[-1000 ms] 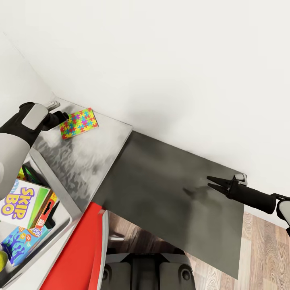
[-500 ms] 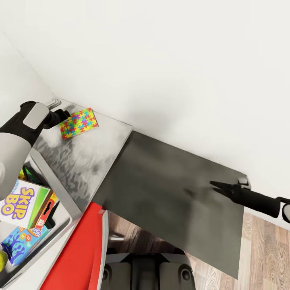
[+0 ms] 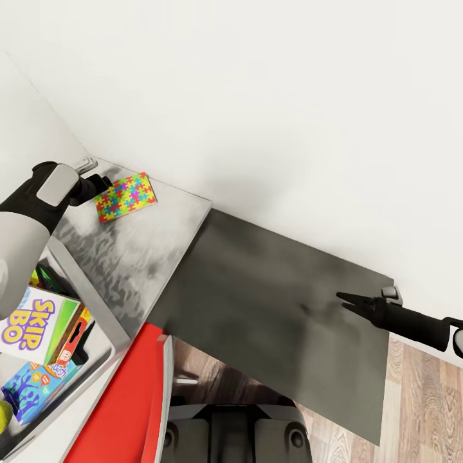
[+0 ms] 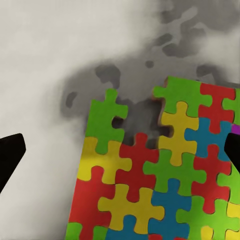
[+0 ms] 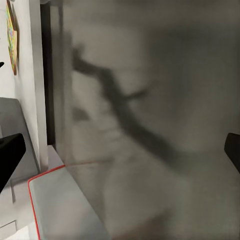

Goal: Put all the toys in the child's room - the three board games (two on the bed and one on the table), the two jigsaw puzzles on the table, and the tennis ball on the table - inside the toy box on the table in the child's room.

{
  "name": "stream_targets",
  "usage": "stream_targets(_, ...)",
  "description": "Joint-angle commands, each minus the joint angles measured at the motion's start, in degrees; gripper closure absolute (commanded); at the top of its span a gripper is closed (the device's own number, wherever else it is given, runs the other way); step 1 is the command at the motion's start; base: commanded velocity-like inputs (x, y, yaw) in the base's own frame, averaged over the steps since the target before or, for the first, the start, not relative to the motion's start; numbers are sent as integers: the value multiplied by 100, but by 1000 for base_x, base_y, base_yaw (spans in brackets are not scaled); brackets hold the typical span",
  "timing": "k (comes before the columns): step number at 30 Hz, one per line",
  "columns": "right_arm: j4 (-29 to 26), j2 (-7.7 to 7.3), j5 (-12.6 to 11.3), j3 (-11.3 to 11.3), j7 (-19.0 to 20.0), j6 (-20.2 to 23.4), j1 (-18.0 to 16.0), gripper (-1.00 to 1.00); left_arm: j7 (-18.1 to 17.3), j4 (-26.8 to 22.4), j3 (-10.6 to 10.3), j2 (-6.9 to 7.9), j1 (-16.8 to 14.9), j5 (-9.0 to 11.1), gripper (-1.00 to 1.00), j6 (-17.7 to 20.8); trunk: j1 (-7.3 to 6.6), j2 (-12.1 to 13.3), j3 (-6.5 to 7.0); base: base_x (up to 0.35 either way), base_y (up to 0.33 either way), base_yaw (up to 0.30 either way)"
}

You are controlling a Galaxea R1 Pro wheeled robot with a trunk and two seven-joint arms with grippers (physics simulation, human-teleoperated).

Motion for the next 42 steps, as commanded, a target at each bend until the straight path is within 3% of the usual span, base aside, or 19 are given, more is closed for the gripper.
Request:
stream_targets(1, 0, 0, 27, -5, 34, 25, -4, -100, 49, -10, -47, 9, -4, 60, -100, 7, 3, -9, -7, 0, 0, 0)
stream_targets(16, 0, 0, 27, -5, 34, 25, -4, -100, 49, -10, -47, 9, -4, 60, -100, 7, 3, -9, -7, 0, 0, 0)
stream_targets(32, -7, -78, -88, 37, 94, 33, 12, -100, 105, -338, -70, 123, -4, 34, -100, -85, 3, -9, -7, 0, 0, 0)
stream_targets(42, -7, -83, -91, 39, 396, 34, 16, -100, 107, -354, -63, 176, -4, 32, -100, -90, 3, -9, -7, 0, 0, 0)
